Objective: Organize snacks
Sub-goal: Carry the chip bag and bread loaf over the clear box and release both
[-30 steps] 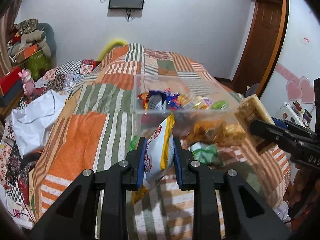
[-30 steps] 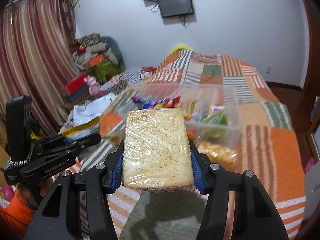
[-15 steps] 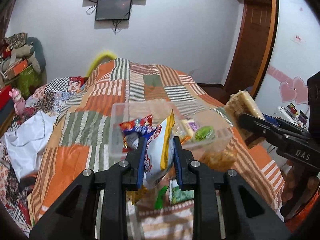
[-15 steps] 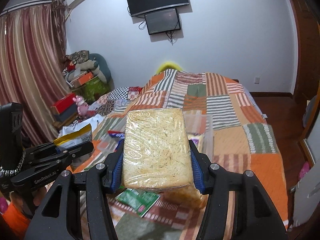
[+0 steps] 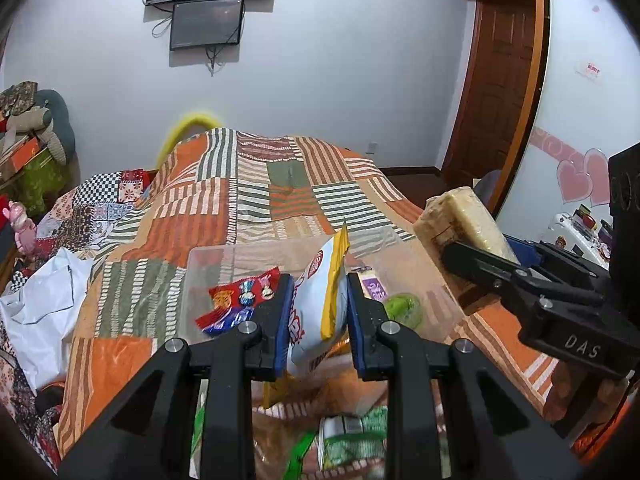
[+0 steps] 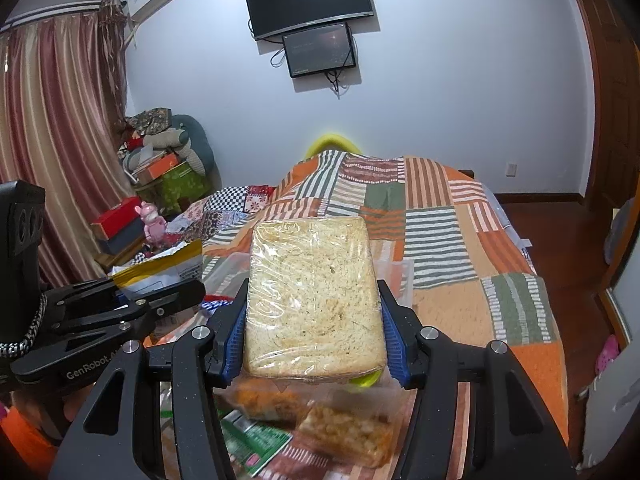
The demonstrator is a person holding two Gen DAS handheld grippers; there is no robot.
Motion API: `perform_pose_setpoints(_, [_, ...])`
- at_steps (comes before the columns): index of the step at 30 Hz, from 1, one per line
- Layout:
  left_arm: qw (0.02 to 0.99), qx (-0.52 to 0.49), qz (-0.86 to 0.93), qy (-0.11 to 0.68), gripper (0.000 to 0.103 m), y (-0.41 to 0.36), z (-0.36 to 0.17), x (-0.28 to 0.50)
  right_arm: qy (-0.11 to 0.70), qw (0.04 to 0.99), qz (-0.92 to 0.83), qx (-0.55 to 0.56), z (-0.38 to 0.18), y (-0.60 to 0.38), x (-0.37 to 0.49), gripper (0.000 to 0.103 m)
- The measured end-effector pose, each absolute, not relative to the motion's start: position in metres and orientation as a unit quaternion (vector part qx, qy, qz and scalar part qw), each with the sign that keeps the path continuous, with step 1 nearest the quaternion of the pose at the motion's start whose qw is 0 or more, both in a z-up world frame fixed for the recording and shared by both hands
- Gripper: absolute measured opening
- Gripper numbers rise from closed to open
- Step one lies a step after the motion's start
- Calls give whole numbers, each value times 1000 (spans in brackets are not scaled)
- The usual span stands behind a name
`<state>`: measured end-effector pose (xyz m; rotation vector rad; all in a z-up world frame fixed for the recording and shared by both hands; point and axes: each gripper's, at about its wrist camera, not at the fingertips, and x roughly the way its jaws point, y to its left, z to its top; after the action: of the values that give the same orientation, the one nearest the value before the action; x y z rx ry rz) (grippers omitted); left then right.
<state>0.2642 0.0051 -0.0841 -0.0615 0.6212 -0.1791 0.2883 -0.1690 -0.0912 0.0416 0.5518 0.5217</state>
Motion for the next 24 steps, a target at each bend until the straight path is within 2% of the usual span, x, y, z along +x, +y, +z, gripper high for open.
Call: perform_pose_setpoints(24, [930,-23,-60,363,25,-13,-124,357,325,914,243,-16,-129,-154,361,53])
